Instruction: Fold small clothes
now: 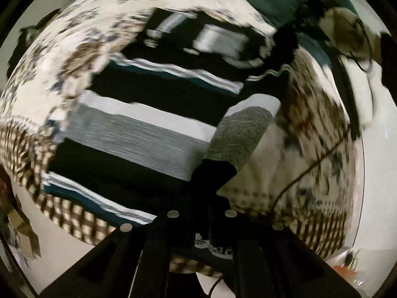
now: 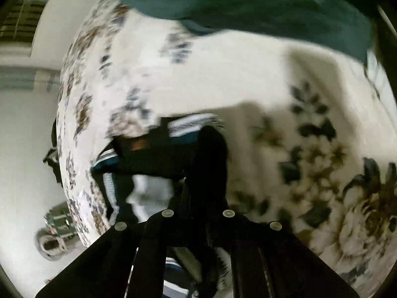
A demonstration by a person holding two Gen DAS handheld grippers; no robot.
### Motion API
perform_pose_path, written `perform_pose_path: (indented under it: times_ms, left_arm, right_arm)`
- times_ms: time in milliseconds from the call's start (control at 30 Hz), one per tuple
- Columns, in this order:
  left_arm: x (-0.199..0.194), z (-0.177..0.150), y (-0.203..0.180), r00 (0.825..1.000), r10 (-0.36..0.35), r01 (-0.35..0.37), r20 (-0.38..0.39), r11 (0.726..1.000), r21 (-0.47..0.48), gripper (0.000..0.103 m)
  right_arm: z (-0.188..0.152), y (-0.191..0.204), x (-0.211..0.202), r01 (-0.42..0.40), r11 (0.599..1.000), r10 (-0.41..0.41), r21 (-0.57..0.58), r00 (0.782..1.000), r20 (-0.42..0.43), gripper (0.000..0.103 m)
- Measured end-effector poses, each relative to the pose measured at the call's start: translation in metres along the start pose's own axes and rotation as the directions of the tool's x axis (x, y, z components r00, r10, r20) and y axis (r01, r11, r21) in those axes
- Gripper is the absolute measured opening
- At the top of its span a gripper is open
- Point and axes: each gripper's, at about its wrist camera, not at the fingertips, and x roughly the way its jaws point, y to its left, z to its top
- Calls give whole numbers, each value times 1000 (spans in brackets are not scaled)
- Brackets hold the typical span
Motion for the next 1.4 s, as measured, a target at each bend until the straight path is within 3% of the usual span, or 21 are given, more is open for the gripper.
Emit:
perform_pose_path:
  times_ms: [200,433,533,667,767,867,933,1000,1033,1067,1200,1300,1400]
  left_arm:
    - [-13,23,96,1000,-17,19,14,987,-161,4]
    - [8,28,191,998,-63,54,-17,944,-326,4]
    - [16,26,217,997,-76,60,-29,931,-359,4]
    - [36,24,251,994,-92,65,-54,922,-381,5]
    - [59,23,272,986,-138,91,-92,914,-395,6]
    - [73,19,293,970,-219,150,-104,881,-449,12]
    - [71,16,306,969,-223,151,-108,877,-457,14]
    - [68,11,317,966,-235,163,-106,875,-456,27]
    - [66,9,323,965,-240,167,-108,874,-456,37]
    - [65,7,326,963,-246,170,-112,874,-455,48]
    - [64,7,330,952,-275,196,-132,884,-425,50]
    - [68,11,319,952,-266,192,-152,903,-384,50]
    - [74,11,304,954,-248,180,-168,923,-341,50]
  right_arm:
    - [-6,143,17,68,988,-68,-138,998,10,9]
    - [-28,302,113,191,939,-199,-287,980,0,8]
    - [-41,344,155,248,911,-260,-331,966,6,8]
    - [-52,371,204,291,877,-314,-383,949,1,8]
    - [-56,376,236,333,860,-365,-388,931,-9,8]
    - [-60,371,245,317,867,-353,-385,935,-25,13]
    - [-68,364,240,271,876,-314,-399,948,-46,24]
    - [-88,350,227,186,893,-255,-410,960,-118,48]
    - [-101,340,217,162,896,-236,-413,962,-136,52]
    - [-115,329,205,144,898,-222,-416,964,-145,55]
    - [-182,268,166,133,895,-227,-426,957,-179,58]
    - [-250,202,149,157,911,-264,-380,932,-248,58]
    - [-332,127,145,162,946,-263,-280,890,-372,58]
